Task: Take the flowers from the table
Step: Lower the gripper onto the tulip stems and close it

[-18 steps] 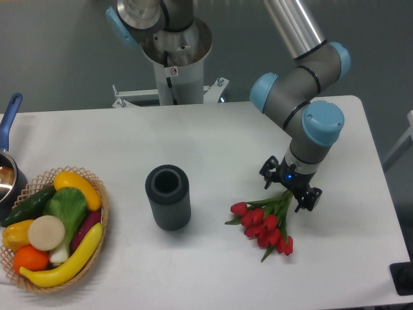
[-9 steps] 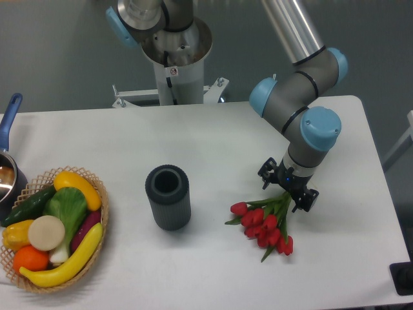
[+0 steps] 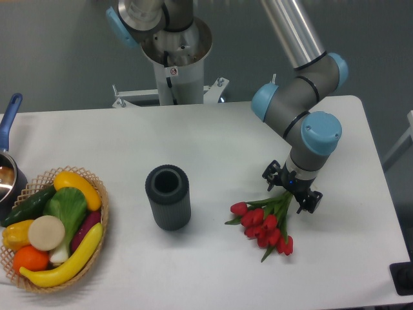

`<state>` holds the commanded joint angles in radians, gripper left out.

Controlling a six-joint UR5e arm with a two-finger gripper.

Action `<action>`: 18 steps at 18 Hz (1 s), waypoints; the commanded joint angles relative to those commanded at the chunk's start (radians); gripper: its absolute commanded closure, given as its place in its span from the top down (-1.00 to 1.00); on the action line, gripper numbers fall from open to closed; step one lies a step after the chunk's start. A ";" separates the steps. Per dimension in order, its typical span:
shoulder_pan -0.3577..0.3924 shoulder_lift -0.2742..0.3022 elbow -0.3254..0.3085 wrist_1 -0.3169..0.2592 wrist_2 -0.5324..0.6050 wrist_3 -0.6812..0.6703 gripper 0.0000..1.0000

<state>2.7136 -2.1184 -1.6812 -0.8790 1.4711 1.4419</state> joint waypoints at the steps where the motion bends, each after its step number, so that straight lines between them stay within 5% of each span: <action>1: 0.000 0.000 0.000 0.000 0.000 0.000 0.62; 10: 0.000 0.005 0.003 0.003 0.000 0.003 -0.02; 18: 0.002 0.008 0.008 0.002 -0.002 0.000 -0.29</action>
<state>2.7151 -2.1108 -1.6736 -0.8774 1.4696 1.4419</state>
